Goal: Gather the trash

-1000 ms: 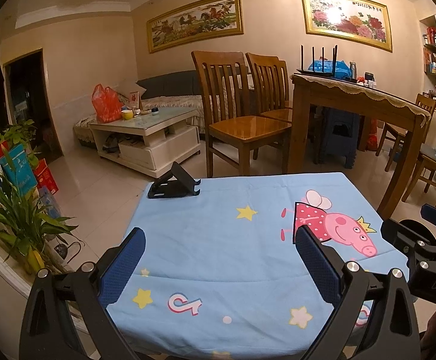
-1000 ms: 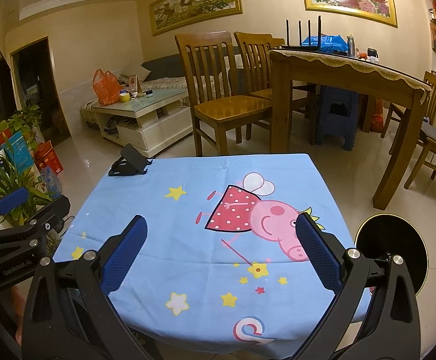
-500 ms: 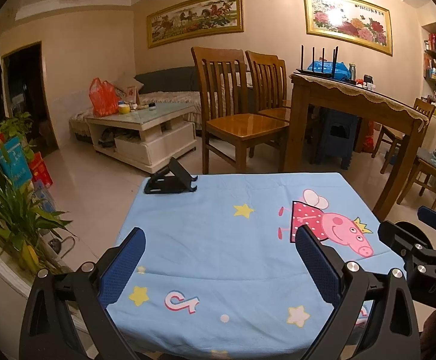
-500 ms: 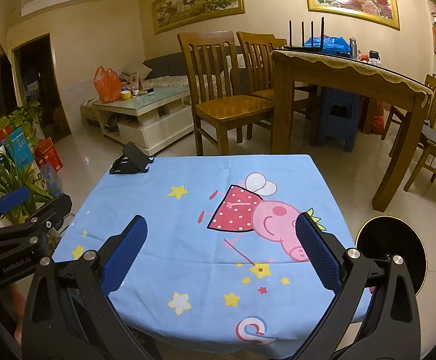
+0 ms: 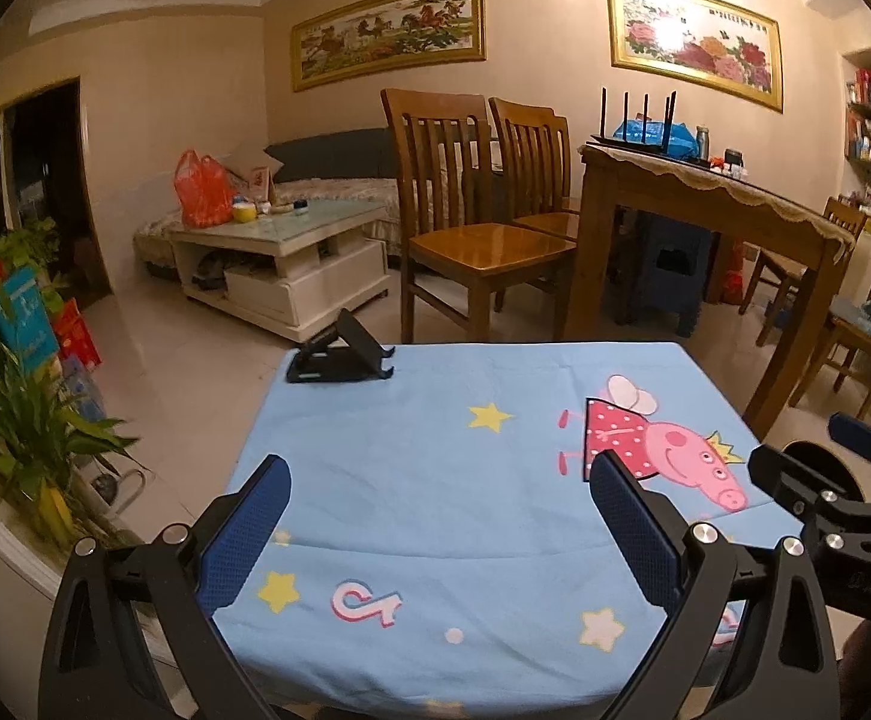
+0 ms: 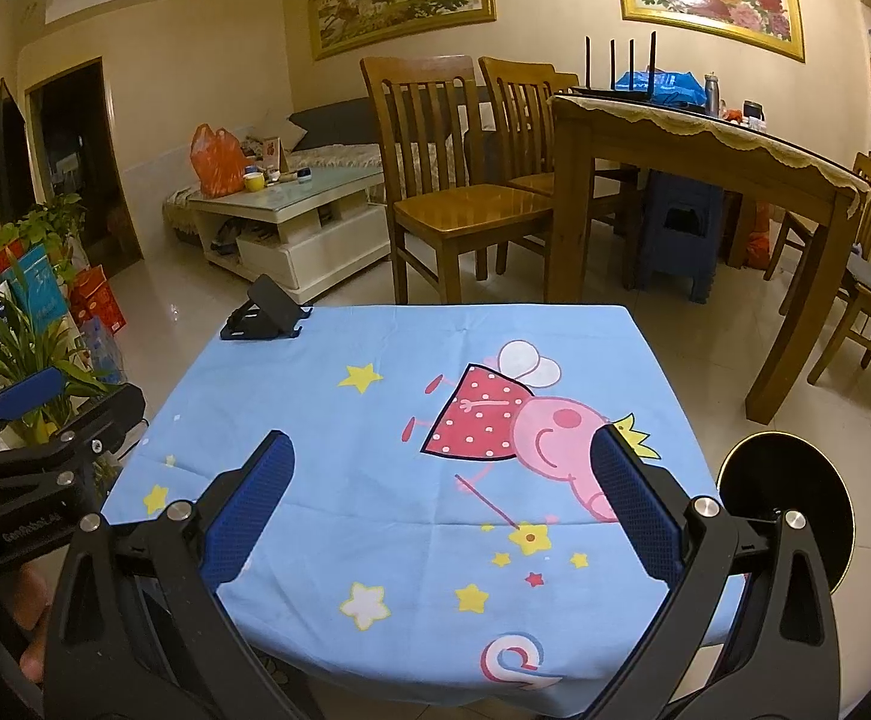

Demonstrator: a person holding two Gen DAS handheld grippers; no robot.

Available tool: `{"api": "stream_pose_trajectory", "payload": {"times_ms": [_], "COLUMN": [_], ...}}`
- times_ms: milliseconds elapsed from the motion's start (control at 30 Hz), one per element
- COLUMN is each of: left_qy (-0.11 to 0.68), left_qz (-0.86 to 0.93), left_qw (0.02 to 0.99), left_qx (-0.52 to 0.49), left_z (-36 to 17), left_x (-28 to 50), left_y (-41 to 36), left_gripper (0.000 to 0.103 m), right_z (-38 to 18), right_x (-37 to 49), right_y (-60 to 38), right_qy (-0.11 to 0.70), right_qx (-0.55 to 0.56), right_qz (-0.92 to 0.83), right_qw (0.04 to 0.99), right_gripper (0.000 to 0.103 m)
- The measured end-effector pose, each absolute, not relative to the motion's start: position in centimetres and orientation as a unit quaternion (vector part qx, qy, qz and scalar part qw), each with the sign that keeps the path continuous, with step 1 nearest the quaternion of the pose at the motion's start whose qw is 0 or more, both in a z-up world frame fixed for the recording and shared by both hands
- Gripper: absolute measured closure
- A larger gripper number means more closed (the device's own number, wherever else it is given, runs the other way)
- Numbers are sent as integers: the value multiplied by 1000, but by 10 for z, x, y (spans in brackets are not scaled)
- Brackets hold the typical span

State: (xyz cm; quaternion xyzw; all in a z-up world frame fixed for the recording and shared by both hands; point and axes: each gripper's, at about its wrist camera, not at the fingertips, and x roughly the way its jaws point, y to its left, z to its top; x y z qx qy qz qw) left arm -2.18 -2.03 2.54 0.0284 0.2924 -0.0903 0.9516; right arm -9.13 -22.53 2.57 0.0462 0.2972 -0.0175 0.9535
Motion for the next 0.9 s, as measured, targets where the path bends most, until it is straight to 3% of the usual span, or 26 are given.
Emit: {"api": "stream_pose_trajectory", "payload": {"times_ms": [900], "left_qy": [306], "left_qz": [-90], "left_qw": [947], "left_qx": [38], "left_z": [20], "left_x": [-21], "left_y": [-23], "left_gripper": [7], "right_z": [21], "right_x": [-92], "right_y": [-230], "right_qy": [302], "right_qx": [50], "right_qz": [-15], "right_qw": [952], "right_gripper": [5]}}
